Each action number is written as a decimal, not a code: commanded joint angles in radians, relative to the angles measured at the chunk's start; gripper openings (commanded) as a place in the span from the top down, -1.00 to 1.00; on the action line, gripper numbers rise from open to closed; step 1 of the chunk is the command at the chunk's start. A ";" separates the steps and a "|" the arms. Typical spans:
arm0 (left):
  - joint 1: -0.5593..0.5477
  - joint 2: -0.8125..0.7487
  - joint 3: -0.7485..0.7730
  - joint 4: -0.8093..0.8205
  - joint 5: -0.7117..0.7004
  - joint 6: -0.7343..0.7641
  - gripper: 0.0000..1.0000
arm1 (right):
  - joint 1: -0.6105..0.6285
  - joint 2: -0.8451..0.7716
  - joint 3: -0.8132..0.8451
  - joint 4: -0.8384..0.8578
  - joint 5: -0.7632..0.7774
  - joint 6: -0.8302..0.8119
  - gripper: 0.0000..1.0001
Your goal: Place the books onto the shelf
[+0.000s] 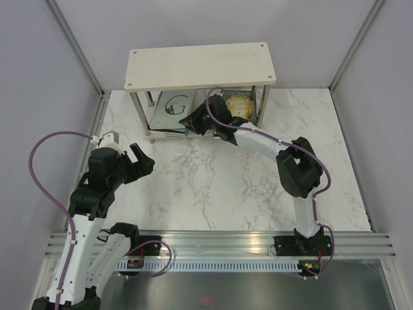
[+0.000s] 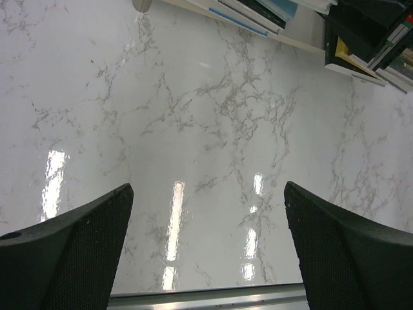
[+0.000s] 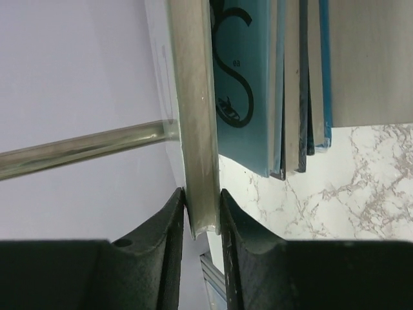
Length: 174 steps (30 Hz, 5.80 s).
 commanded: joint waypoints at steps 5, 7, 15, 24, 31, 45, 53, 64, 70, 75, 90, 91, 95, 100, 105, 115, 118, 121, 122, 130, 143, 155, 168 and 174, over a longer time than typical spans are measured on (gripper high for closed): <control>0.006 -0.007 -0.002 0.032 0.002 0.042 -0.99 | -0.008 0.085 0.132 -0.035 0.018 -0.021 0.63; 0.005 -0.006 -0.002 0.033 0.000 0.040 -0.99 | -0.008 0.094 0.137 -0.035 0.015 -0.027 0.50; 0.005 -0.004 -0.004 0.032 -0.003 0.039 -1.00 | -0.021 -0.035 0.025 -0.073 0.053 -0.076 -0.59; 0.005 0.001 -0.004 0.030 -0.006 0.037 -1.00 | -0.031 -0.231 -0.158 -0.191 0.053 -0.208 -0.64; 0.005 0.031 -0.004 0.033 -0.037 0.027 -0.99 | 0.038 -0.506 -0.432 -0.107 0.030 -0.459 -0.61; 0.005 0.137 0.024 0.320 -0.053 0.068 -1.00 | 0.183 -1.182 -0.823 0.020 0.195 -0.866 -0.74; 0.005 0.203 -0.256 0.867 -0.382 0.237 -1.00 | 0.184 -1.302 -0.854 -0.070 0.514 -0.968 -0.96; 0.008 0.686 -0.341 1.139 -0.563 0.240 -0.77 | 0.183 -1.267 -0.835 -0.161 0.650 -0.940 -0.96; 0.008 0.697 -0.484 1.500 -0.508 0.362 -0.79 | 0.181 -1.215 -0.835 -0.168 0.666 -1.017 -0.96; 0.008 0.714 -0.496 1.581 -0.434 0.418 -0.74 | 0.161 -1.160 -0.846 -0.129 0.709 -1.020 -0.96; 0.045 0.751 -0.616 1.850 -0.251 0.482 -0.99 | 0.077 -0.844 -0.794 0.025 0.878 -1.112 -0.96; 0.045 0.752 -0.617 1.854 -0.251 0.482 -0.99 | 0.072 -0.827 -0.797 0.023 0.899 -1.124 -0.96; 0.045 0.751 -0.617 1.854 -0.251 0.482 -0.99 | 0.000 -0.819 -0.828 0.051 0.903 -1.147 -0.96; 0.043 0.748 -0.622 1.857 -0.253 0.484 -1.00 | -0.093 -0.862 -0.968 0.193 0.826 -1.224 -0.96; 0.045 0.746 -0.622 1.857 -0.253 0.484 -1.00 | -0.158 -0.914 -1.189 0.544 0.820 -1.304 -0.96; 0.045 0.746 -0.622 1.859 -0.253 0.484 -1.00 | -0.343 -0.733 -1.426 1.097 0.740 -1.273 -0.96; 0.046 0.748 -0.620 1.859 -0.253 0.484 -0.99 | -0.391 -0.712 -1.421 1.128 0.670 -1.304 -0.96; 0.045 0.746 -0.622 1.859 -0.253 0.484 -1.00 | -0.455 -0.640 -1.476 1.298 0.599 -1.334 -0.96; 0.045 0.748 -0.622 1.859 -0.253 0.484 -1.00 | -0.484 -0.597 -1.496 1.447 0.572 -1.313 -0.96; 0.045 0.746 -0.620 1.856 -0.253 0.484 -1.00 | -0.591 -0.504 -1.362 1.205 0.363 -1.259 -0.96; 0.045 0.746 -0.620 1.859 -0.253 0.484 -0.99 | -0.589 -0.495 -1.371 1.255 0.357 -1.262 -0.96; 0.045 0.748 -0.622 1.859 -0.253 0.484 -1.00 | -0.589 -0.497 -1.371 1.254 0.355 -1.262 -0.96; 0.045 0.746 -0.622 1.859 -0.253 0.484 -0.99 | -0.589 -0.497 -1.371 1.254 0.355 -1.262 -0.96; 0.045 0.746 -0.622 1.859 -0.253 0.484 -0.99 | -0.591 -0.497 -1.371 1.254 0.355 -1.262 -0.96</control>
